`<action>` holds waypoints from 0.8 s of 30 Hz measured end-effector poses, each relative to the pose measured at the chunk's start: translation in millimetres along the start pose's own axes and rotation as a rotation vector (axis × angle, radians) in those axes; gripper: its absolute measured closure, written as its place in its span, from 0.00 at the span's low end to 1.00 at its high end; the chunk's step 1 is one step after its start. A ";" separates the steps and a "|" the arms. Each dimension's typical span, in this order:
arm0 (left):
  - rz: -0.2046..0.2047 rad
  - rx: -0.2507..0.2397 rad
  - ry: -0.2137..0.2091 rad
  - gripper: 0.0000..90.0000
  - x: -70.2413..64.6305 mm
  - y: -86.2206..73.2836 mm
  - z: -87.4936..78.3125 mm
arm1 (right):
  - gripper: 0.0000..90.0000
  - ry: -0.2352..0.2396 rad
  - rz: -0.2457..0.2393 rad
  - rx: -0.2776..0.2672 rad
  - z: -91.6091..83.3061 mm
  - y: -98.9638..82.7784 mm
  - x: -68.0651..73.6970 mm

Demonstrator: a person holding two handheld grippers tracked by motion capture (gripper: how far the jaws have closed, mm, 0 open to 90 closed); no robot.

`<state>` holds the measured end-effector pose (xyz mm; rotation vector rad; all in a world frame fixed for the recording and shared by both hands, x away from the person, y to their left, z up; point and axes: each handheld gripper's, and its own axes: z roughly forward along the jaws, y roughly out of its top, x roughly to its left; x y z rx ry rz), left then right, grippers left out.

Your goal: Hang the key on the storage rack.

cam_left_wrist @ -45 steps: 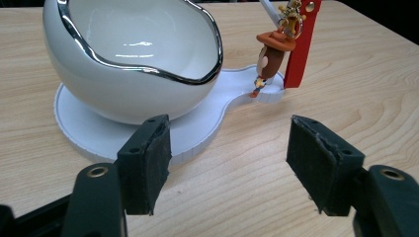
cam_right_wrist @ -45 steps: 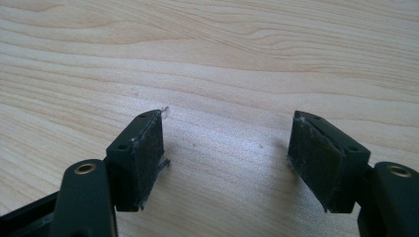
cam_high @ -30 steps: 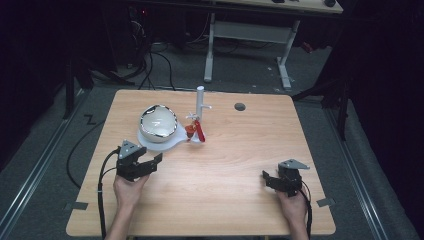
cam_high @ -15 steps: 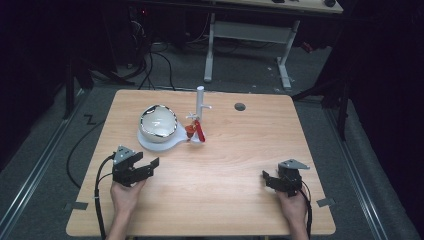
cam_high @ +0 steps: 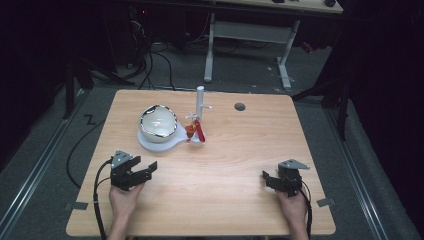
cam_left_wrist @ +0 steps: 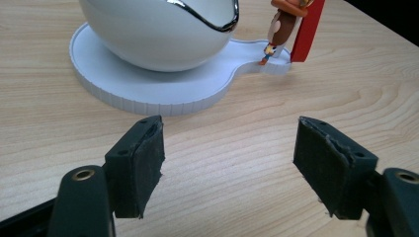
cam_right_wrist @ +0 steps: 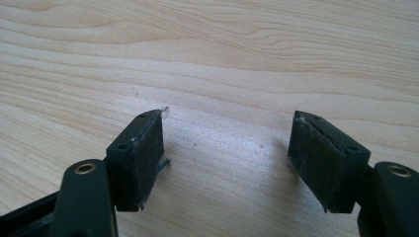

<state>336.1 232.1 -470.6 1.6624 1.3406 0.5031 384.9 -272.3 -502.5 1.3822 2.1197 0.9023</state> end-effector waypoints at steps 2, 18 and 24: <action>0.000 0.003 0.003 0.31 0.3 -0.6 0.2 | 0.34 0.000 0.000 0.000 0.0 0.0 0.0; -0.001 0.037 0.057 0.32 4.4 -16.6 8.1 | 0.34 0.001 -0.001 0.000 -0.1 0.0 0.1; 0.029 0.061 0.095 0.32 3.4 -19.7 11.4 | 0.34 0.000 0.001 0.000 -0.1 -0.1 0.2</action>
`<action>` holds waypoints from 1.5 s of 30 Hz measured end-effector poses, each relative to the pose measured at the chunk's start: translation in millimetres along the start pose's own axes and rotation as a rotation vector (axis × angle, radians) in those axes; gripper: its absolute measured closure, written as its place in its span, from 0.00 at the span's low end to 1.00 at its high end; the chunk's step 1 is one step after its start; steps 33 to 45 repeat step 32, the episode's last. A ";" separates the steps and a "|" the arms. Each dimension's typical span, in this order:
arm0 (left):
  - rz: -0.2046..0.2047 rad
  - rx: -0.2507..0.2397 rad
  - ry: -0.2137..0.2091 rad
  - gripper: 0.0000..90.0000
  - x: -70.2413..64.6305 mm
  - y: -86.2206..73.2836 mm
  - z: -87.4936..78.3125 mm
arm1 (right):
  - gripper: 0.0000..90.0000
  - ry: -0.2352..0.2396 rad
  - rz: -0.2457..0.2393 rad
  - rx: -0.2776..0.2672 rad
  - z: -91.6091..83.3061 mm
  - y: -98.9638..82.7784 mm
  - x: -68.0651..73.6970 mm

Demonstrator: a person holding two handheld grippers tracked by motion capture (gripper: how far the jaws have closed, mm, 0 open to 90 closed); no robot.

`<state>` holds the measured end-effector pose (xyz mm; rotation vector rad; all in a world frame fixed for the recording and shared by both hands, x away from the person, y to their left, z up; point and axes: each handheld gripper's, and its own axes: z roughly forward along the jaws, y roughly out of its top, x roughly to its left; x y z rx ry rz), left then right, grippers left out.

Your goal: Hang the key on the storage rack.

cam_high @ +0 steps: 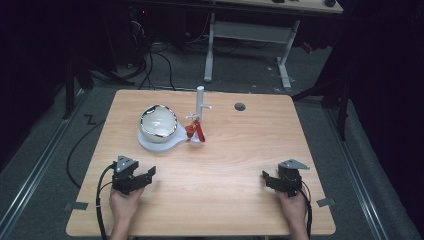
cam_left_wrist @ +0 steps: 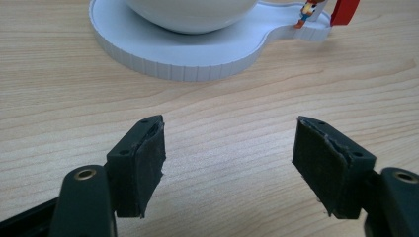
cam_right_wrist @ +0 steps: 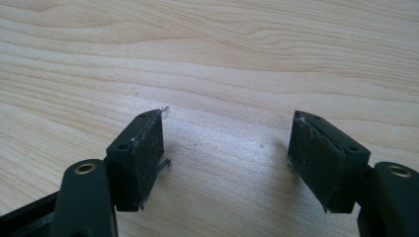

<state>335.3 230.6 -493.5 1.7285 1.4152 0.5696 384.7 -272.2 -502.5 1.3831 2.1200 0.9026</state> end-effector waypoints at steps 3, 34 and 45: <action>0.004 0.008 0.009 0.32 0.2 -1.5 1.9 | 0.34 0.000 0.000 0.000 0.0 0.0 0.0; 0.092 0.116 0.089 0.25 -5.8 -9.5 14.0 | 0.34 0.000 0.000 0.000 0.0 0.0 -0.1; 0.092 0.116 0.089 0.25 -5.8 -9.5 14.0 | 0.34 0.000 0.000 0.000 0.0 0.0 -0.1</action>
